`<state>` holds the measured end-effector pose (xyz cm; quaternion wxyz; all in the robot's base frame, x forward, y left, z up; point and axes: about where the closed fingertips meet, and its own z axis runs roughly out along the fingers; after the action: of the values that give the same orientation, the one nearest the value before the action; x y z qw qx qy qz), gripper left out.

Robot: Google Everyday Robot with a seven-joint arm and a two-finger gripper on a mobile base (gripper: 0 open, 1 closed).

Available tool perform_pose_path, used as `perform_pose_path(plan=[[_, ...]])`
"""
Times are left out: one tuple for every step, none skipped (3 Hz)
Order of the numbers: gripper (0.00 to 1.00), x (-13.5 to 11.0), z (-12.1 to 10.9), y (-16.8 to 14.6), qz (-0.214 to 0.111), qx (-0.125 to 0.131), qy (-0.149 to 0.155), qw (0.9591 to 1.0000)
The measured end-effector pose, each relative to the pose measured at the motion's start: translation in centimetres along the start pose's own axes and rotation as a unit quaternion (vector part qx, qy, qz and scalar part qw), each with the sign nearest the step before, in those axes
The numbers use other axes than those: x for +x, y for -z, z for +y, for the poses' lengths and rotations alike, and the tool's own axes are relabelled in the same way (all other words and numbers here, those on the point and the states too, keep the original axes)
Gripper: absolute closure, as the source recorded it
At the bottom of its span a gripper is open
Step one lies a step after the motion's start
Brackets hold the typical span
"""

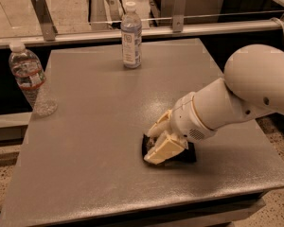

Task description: Pick rxbar chocolate

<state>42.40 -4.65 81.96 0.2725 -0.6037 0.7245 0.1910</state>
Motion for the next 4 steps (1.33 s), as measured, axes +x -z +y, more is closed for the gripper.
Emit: perform_pose_path(plan=[[1.0,0.0,0.0,0.0,0.0,0.0,0.0,1.0],[1.0,0.0,0.0,0.0,0.0,0.0,0.0,1.0],[1.0,-2.8,-2.0,1.8,-0.032,0.006,0.02,0.9993],[1.0,-7.0,-5.5,5.7,-0.109,0.003,0.048,0.9929]])
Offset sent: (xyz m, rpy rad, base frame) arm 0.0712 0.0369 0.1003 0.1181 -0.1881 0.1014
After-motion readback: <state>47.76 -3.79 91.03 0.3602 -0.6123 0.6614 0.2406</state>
